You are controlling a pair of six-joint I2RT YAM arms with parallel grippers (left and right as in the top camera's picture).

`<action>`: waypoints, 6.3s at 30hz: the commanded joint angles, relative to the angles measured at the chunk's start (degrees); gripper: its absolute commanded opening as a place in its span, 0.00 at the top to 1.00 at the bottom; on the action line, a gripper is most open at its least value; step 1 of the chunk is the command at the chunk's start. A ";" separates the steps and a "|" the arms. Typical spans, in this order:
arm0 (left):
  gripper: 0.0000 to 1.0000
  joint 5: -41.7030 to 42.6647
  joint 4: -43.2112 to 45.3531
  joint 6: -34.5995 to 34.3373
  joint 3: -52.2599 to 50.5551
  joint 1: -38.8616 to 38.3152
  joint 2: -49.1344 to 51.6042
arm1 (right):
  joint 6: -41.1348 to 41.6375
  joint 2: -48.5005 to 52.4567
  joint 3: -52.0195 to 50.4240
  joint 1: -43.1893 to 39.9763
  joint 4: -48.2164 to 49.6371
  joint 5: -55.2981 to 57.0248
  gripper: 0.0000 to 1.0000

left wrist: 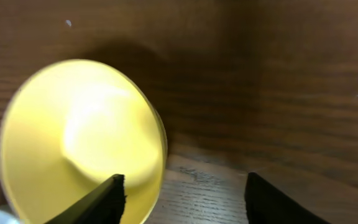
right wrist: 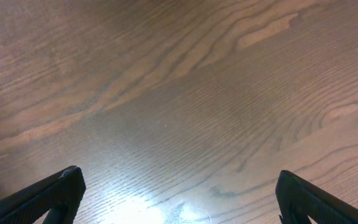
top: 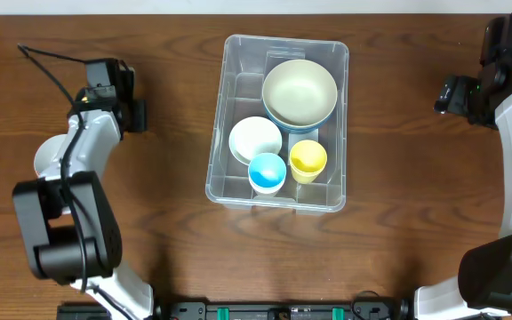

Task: Pack container
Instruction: 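Lower left gripper onto the yellow bowl rim and grasp it, then carry the yellow bowl into the bin over the white bowl, then lower the yellow bowl onto the white bowl and open left gripper, then lift left gripper out and move it left to the grey bowl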

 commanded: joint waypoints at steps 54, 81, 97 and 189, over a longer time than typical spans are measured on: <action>0.94 5.62 -14.53 -19.08 0.72 -43.87 -27.76 | 0.90 -0.92 0.74 -0.31 0.00 0.00 0.01; 0.66 5.33 -10.23 -16.39 0.83 -47.25 -20.11 | 0.90 -0.92 0.74 -0.31 0.00 0.00 0.01; 0.89 3.85 -11.43 -16.04 1.38 -46.73 -21.73 | 0.90 -0.94 0.74 -0.31 0.00 0.00 0.01; 0.55 -23.10 -20.46 -24.81 1.79 -40.00 -34.60 | 0.90 -0.92 0.74 -0.31 0.00 0.00 0.01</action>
